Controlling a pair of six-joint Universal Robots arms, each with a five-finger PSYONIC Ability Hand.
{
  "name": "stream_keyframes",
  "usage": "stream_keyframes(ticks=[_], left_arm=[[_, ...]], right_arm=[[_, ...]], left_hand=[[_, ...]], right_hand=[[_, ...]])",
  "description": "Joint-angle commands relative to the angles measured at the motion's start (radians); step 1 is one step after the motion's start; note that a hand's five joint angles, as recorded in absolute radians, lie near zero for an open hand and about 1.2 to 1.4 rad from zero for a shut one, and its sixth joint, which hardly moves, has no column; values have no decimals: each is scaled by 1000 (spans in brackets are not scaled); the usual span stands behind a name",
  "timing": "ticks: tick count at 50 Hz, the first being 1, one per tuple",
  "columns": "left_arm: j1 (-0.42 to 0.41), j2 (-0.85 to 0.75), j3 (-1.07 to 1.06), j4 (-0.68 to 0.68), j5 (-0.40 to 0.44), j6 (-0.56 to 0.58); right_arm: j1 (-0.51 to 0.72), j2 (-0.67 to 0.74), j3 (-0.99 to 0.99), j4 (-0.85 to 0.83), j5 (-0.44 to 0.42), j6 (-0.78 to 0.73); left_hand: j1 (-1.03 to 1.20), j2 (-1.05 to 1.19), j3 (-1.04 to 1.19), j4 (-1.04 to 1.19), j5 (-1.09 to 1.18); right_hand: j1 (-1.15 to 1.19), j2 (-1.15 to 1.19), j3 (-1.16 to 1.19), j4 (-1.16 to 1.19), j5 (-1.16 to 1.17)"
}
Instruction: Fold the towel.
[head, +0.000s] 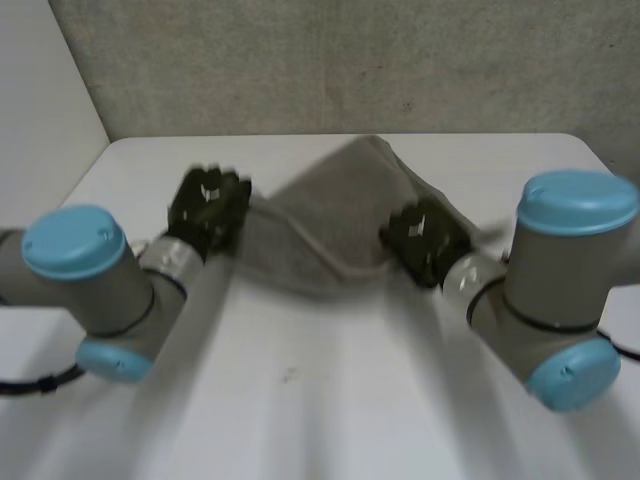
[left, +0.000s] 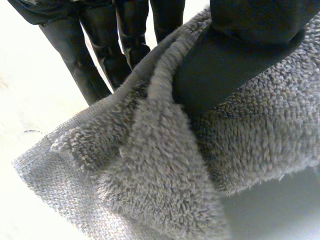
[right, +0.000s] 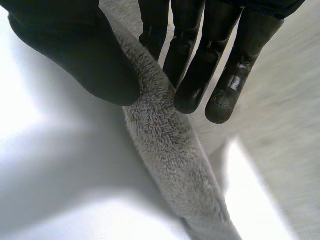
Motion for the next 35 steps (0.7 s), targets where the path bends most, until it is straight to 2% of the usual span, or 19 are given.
stream_keyframes(ticks=[1,5,7,13,17,22,27,35], left_arm=[[10,40,-224,-64,5,165],[11,105,-300,-147,3,271],[11,134,-311,-180,3,288],[14,234,-314,-295,3,291],[31,293,-314,-310,7,288],[53,342,-300,-311,30,225],[63,345,-273,-320,68,76],[67,325,-268,-363,74,4]], right_arm=[[16,20,78,134,-5,8],[14,-1,104,134,-2,10],[5,-37,129,124,-2,11],[2,-61,176,92,-2,11],[5,-67,231,46,-2,11],[7,-70,277,9,-2,11],[4,-70,291,-1,0,11],[4,-70,298,-3,-2,13]], left_hand=[[-356,-389,-388,-388,-387],[-567,-600,-599,-599,-597],[-629,-661,-661,-661,-659],[-770,-803,-802,-802,-801],[-770,-803,-802,-802,-801],[-762,-794,-794,-794,-792],[-724,-756,-755,-756,-754],[-691,-724,-723,-723,-722]], right_hand=[[429,213,208,202,239],[429,213,208,202,239],[429,213,208,202,239],[429,213,208,202,239],[429,213,208,202,239],[429,213,208,202,239],[429,213,208,202,239],[429,213,208,202,239]])
